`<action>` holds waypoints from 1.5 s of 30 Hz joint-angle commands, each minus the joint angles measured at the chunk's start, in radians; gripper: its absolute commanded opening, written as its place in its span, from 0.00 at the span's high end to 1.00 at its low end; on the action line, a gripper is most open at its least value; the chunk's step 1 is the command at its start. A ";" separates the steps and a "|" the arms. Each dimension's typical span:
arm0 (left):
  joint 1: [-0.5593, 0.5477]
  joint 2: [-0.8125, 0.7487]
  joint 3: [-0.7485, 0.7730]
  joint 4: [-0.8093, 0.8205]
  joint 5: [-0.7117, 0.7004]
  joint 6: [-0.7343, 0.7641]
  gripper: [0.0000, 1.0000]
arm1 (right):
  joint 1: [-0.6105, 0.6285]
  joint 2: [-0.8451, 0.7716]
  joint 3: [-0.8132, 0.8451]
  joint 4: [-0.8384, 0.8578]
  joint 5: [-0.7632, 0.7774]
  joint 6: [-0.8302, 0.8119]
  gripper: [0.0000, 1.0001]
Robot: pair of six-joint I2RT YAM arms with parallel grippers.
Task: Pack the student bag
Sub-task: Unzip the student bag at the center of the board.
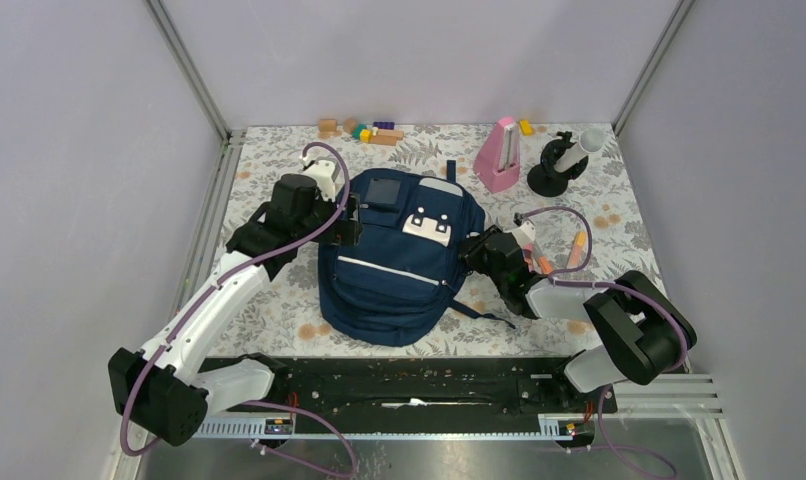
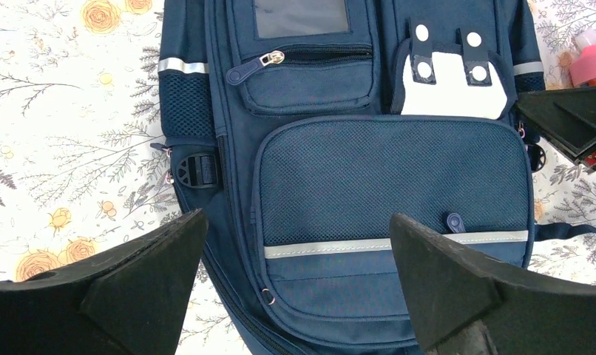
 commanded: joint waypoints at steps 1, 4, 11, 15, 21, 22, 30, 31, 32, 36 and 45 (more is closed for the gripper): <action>-0.008 -0.001 -0.003 0.033 -0.035 0.021 0.02 | -0.013 -0.007 0.013 0.001 0.083 -0.011 0.69; -0.013 -0.002 -0.003 0.033 -0.030 0.026 0.02 | -0.017 0.001 0.021 0.002 0.077 -0.017 0.75; -0.114 -0.031 -0.023 0.057 0.001 0.108 0.02 | -0.021 -0.046 0.003 0.000 0.086 -0.042 0.93; -0.214 -0.017 -0.035 0.059 -0.049 0.157 0.02 | -0.021 -0.083 -0.007 -0.005 0.078 -0.074 1.00; -0.321 0.004 -0.054 0.068 -0.031 0.231 0.01 | -0.070 -0.090 0.030 -0.025 -0.010 -0.136 1.00; -0.344 0.005 -0.062 0.072 -0.033 0.245 0.01 | -0.092 -0.076 0.054 -0.030 -0.045 -0.147 1.00; -0.519 0.058 -0.113 0.131 -0.171 0.316 0.01 | -0.189 0.026 0.158 -0.019 -0.222 -0.222 1.00; -0.532 0.089 -0.108 0.138 -0.196 0.317 0.01 | -0.189 0.026 0.158 -0.015 -0.232 -0.230 1.00; -0.544 0.110 -0.098 0.138 -0.232 0.314 0.01 | -0.190 0.022 0.158 -0.011 -0.240 -0.234 1.00; -0.577 0.240 -0.034 0.126 -0.452 0.279 0.04 | -0.188 -0.002 0.145 -0.009 -0.264 -0.247 1.00; -0.584 0.320 -0.030 0.135 -0.484 0.272 0.18 | -0.190 -0.025 0.117 0.027 -0.300 -0.245 1.00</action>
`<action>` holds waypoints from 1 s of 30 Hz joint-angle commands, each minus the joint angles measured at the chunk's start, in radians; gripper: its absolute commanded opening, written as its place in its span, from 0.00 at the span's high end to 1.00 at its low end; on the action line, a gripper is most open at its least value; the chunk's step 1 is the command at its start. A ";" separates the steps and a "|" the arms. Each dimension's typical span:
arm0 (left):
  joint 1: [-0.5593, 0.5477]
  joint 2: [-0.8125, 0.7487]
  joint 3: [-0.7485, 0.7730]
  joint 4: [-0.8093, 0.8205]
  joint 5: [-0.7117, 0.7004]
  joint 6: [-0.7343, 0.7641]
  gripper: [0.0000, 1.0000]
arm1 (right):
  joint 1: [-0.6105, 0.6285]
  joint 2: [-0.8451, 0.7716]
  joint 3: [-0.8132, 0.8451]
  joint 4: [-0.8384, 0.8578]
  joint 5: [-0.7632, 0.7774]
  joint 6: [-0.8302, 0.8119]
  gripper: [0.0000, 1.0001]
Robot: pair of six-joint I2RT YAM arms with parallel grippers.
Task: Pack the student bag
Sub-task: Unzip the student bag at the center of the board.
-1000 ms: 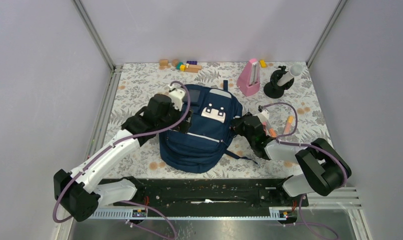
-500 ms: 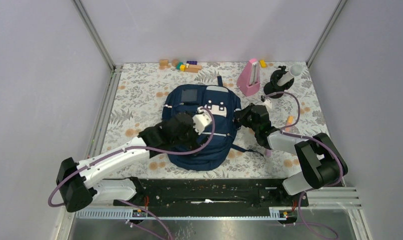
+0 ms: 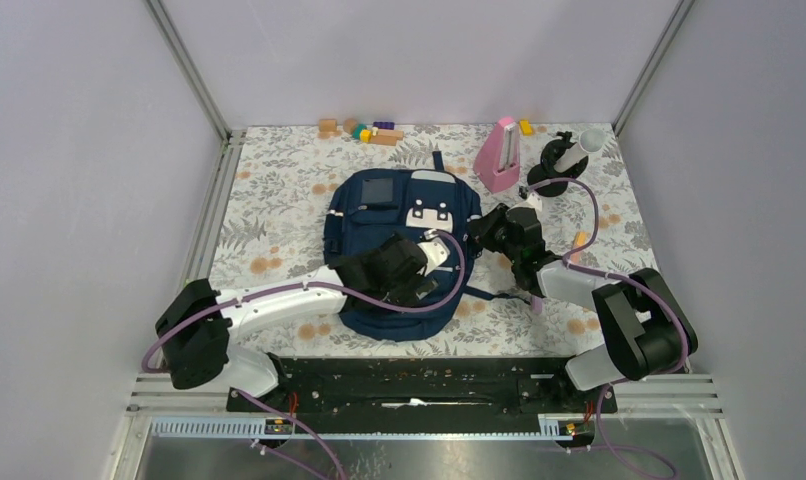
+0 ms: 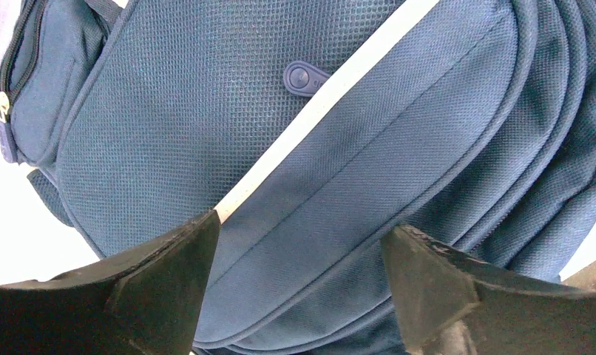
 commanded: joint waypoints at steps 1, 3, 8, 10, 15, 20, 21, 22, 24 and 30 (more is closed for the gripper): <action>0.002 0.033 0.043 0.049 -0.164 0.000 0.25 | -0.005 -0.029 -0.002 0.078 -0.034 -0.013 1.00; -0.002 0.033 0.040 0.057 -0.195 -0.003 0.45 | -0.005 -0.030 -0.005 0.087 -0.036 -0.013 1.00; -0.003 0.021 0.041 0.065 -0.200 -0.009 0.88 | -0.005 -0.037 -0.026 0.115 -0.077 -0.030 1.00; -0.002 0.012 0.044 0.065 -0.188 -0.020 1.00 | -0.005 -0.045 -0.044 0.126 -0.092 -0.036 1.00; -0.004 -0.013 0.049 0.067 -0.152 -0.049 1.00 | -0.005 -0.055 -0.094 0.154 -0.135 -0.057 1.00; -0.002 -0.036 0.049 0.072 -0.129 -0.069 1.00 | 0.004 -0.068 -0.169 0.288 -0.201 -0.096 1.00; -0.002 -0.037 0.050 0.070 -0.124 -0.069 1.00 | 0.011 -0.073 -0.183 0.327 -0.211 -0.110 1.00; -0.002 -0.036 0.051 0.068 -0.123 -0.069 1.00 | 0.021 -0.076 -0.197 0.368 -0.223 -0.130 1.00; -0.002 -0.033 0.057 0.059 -0.125 -0.067 1.00 | 0.044 -0.093 -0.215 0.410 -0.236 -0.181 1.00; 0.008 -0.031 0.072 0.034 -0.133 -0.064 1.00 | 0.110 -0.163 -0.261 0.406 -0.225 -0.338 1.00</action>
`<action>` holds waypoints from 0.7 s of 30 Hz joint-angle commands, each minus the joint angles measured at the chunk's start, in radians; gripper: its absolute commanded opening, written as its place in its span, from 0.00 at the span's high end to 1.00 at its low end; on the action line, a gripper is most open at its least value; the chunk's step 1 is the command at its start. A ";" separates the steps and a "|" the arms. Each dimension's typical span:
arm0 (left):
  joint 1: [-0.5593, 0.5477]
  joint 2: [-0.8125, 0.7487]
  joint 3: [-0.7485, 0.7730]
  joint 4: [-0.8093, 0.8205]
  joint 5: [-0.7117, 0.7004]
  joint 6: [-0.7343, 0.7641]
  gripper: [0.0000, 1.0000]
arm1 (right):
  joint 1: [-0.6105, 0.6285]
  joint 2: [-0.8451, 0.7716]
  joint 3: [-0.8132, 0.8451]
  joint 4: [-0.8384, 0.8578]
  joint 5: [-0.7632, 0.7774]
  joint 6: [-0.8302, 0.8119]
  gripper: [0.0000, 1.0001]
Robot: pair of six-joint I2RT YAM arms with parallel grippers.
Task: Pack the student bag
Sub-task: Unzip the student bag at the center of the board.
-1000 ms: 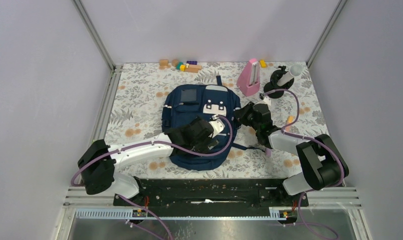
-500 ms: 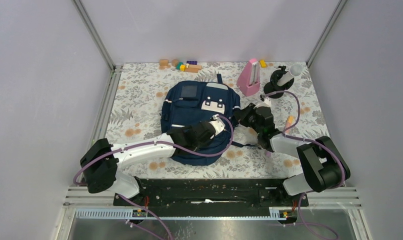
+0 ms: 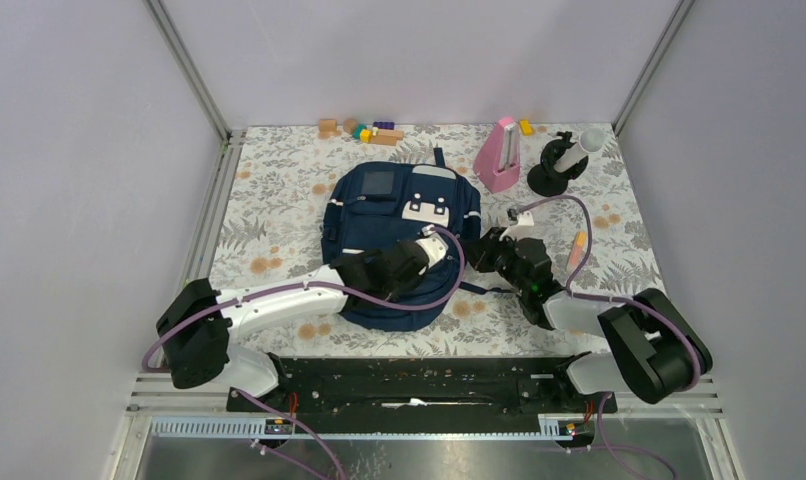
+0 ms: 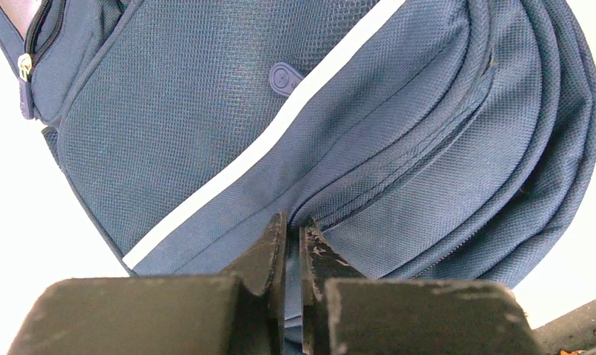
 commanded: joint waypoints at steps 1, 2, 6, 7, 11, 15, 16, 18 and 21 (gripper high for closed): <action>0.026 -0.042 0.058 0.041 -0.036 -0.039 1.00 | 0.066 -0.083 -0.027 0.066 -0.063 -0.151 1.00; 0.029 -0.048 0.060 0.040 -0.035 -0.041 1.00 | 0.083 -0.096 -0.029 0.036 -0.053 -0.174 1.00; 0.054 -0.074 0.059 0.038 -0.035 -0.040 1.00 | 0.116 -0.159 -0.042 -0.020 -0.033 -0.212 1.00; 0.060 -0.079 0.059 0.037 -0.035 -0.038 1.00 | 0.122 -0.174 -0.048 -0.029 -0.031 -0.217 1.00; 0.082 -0.097 0.063 0.033 -0.026 -0.040 1.00 | 0.142 -0.233 -0.062 -0.081 -0.013 -0.236 1.00; 0.097 -0.120 0.065 0.032 0.015 -0.035 1.00 | 0.150 -0.273 -0.075 -0.115 -0.012 -0.249 1.00; 0.103 -0.126 0.065 0.033 0.028 -0.036 1.00 | 0.155 -0.283 -0.075 -0.127 -0.011 -0.256 1.00; 0.114 -0.133 0.065 0.032 0.059 -0.040 1.00 | 0.170 -0.301 -0.074 -0.153 -0.012 -0.270 1.00; 0.125 -0.138 0.068 0.031 0.084 -0.043 1.00 | 0.194 -0.329 -0.075 -0.180 -0.015 -0.279 1.00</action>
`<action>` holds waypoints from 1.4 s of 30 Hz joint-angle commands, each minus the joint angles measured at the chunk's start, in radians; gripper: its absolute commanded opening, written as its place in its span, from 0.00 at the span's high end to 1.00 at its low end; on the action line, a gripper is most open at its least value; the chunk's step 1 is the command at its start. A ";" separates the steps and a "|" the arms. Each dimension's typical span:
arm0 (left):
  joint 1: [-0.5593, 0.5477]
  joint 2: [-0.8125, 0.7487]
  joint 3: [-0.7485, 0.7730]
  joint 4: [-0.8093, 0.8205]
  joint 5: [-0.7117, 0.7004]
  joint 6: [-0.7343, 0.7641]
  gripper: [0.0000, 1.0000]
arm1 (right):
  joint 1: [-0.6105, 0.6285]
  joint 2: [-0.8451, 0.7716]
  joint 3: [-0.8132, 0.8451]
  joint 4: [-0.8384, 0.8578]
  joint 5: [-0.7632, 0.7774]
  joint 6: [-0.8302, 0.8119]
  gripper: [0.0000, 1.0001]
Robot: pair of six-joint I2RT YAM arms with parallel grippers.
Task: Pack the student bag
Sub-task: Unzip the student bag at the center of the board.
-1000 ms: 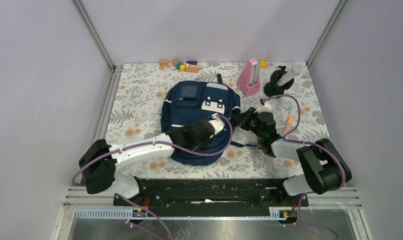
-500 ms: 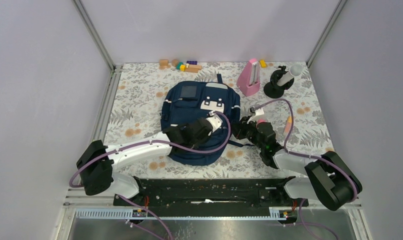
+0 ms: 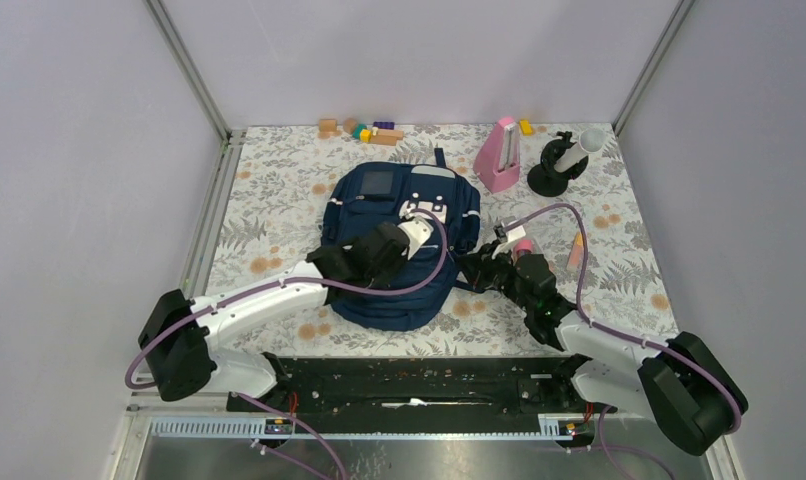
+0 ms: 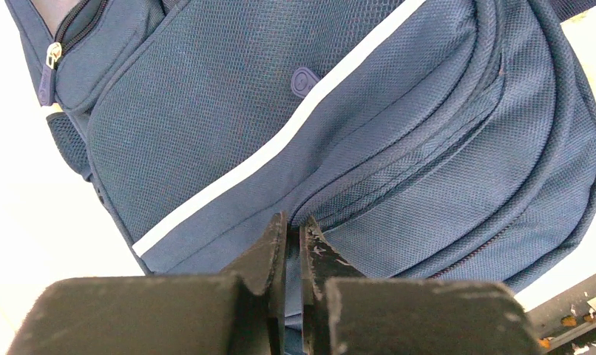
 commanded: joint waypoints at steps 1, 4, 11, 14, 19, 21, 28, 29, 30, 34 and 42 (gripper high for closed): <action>0.041 -0.047 0.062 0.049 0.002 -0.025 1.00 | 0.053 -0.057 -0.007 -0.029 -0.038 -0.033 1.00; 0.059 -0.043 0.071 0.042 0.030 -0.050 1.00 | 0.081 -0.101 -0.014 -0.070 -0.029 -0.040 1.00; 0.072 -0.039 0.077 0.037 0.068 -0.063 1.00 | 0.125 -0.193 -0.021 -0.149 -0.009 -0.042 1.00; 0.075 -0.035 0.081 0.035 0.081 -0.067 1.00 | 0.151 -0.214 -0.016 -0.173 0.006 -0.049 1.00; 0.080 -0.024 0.089 0.031 0.105 -0.070 1.00 | 0.206 -0.237 0.003 -0.194 0.028 -0.046 1.00; 0.080 -0.019 0.093 0.026 0.106 -0.070 1.00 | 0.230 -0.249 0.015 -0.215 0.044 -0.048 1.00; 0.081 -0.014 0.098 0.023 0.114 -0.071 1.00 | 0.310 -0.300 0.040 -0.277 0.081 -0.051 1.00; 0.081 -0.013 0.099 0.023 0.116 -0.071 1.00 | 0.323 -0.304 0.044 -0.282 0.088 -0.052 1.00; 0.081 -0.011 0.100 0.022 0.118 -0.071 1.00 | 0.336 -0.308 0.047 -0.287 0.091 -0.051 1.00; 0.082 -0.003 0.104 0.020 0.125 -0.073 1.00 | 0.386 -0.310 0.069 -0.304 0.128 -0.061 1.00; 0.082 0.007 0.125 0.015 0.177 -0.093 1.00 | 0.469 -0.220 0.117 -0.266 0.156 -0.080 1.00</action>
